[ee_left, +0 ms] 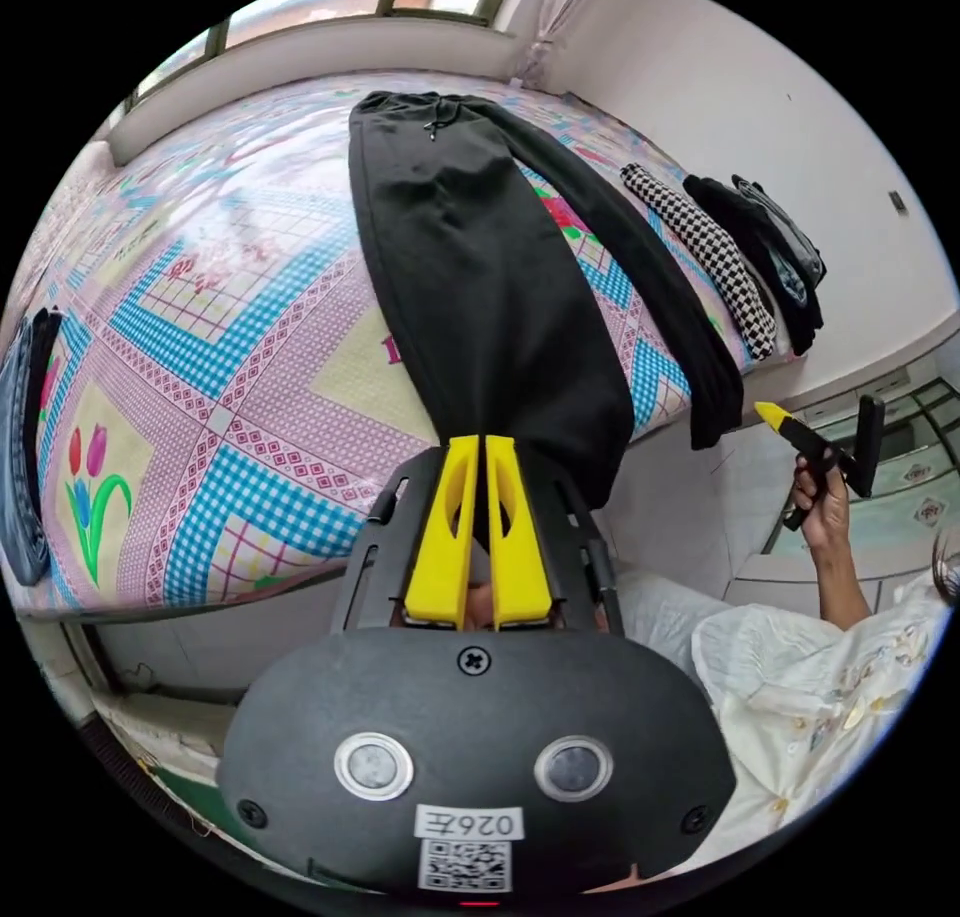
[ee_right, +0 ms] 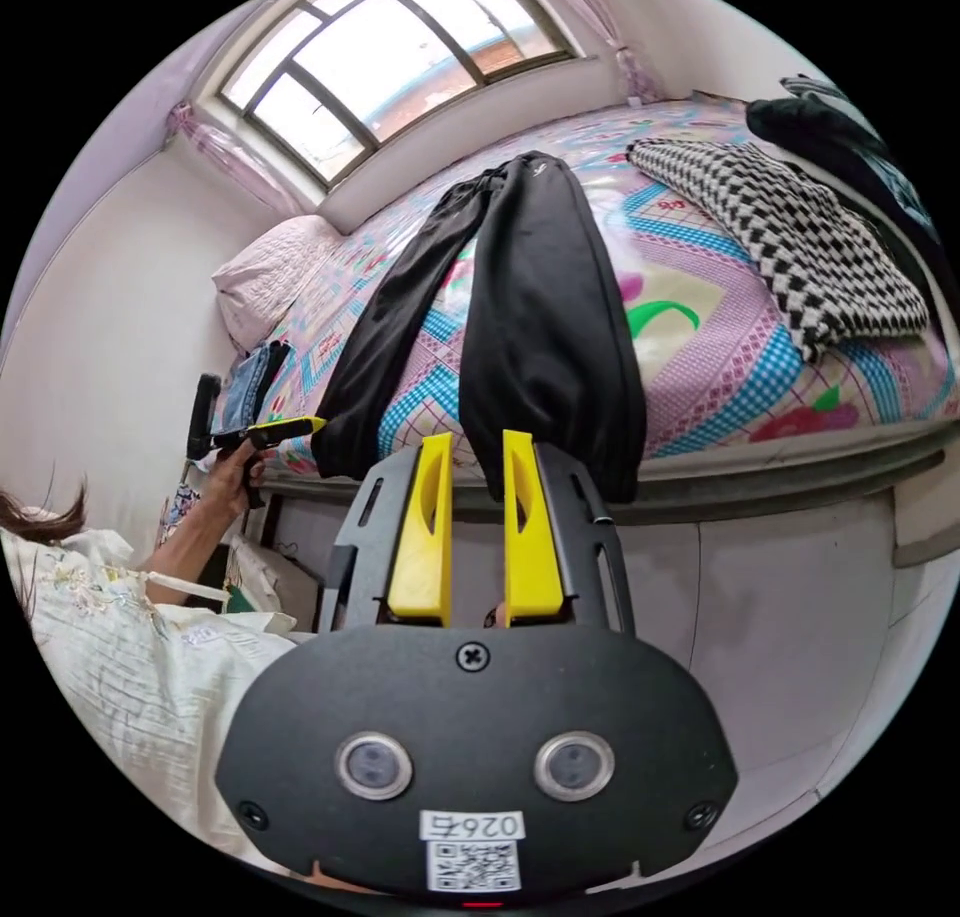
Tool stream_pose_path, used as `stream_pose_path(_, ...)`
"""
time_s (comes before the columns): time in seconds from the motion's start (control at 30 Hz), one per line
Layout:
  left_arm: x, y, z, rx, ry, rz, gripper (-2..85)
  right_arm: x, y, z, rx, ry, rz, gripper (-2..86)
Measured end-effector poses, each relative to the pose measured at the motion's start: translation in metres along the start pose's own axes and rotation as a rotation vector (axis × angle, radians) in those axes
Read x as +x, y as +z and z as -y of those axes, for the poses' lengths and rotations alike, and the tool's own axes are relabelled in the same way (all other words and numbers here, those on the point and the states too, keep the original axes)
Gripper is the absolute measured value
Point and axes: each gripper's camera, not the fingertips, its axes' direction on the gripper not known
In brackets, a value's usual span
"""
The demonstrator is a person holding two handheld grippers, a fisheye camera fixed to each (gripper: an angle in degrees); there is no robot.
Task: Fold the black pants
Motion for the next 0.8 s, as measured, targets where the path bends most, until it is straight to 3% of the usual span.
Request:
stream_pose_path(0.17,-0.019,-0.011,-0.031,-0.036,-0.051,0.068,2.3,-0.027,0.014,-0.003,-0.004,-0.083,-0.044,3.3)
stream_pose_path(0.37,-0.017,-0.045,-0.031,0.225,-0.224,-0.084,5.3,-0.023,0.037,0.049,-0.001,-0.165,-0.156,3.2)
stream_pose_path(0.53,0.058,-0.007,0.152,0.310,0.039,-0.263,0.3,0.003,0.077,0.138,0.000,-0.187,-0.220,2.7)
stream_pose_path(0.63,0.097,0.042,0.280,0.270,0.153,-0.213,-0.7,0.017,0.115,0.202,-0.021,-0.217,-0.240,2.4)
stream_pose_path(0.8,0.117,0.144,0.440,0.106,0.172,-0.152,-1.0,0.031,0.183,0.284,-0.074,-0.290,-0.213,2.0)
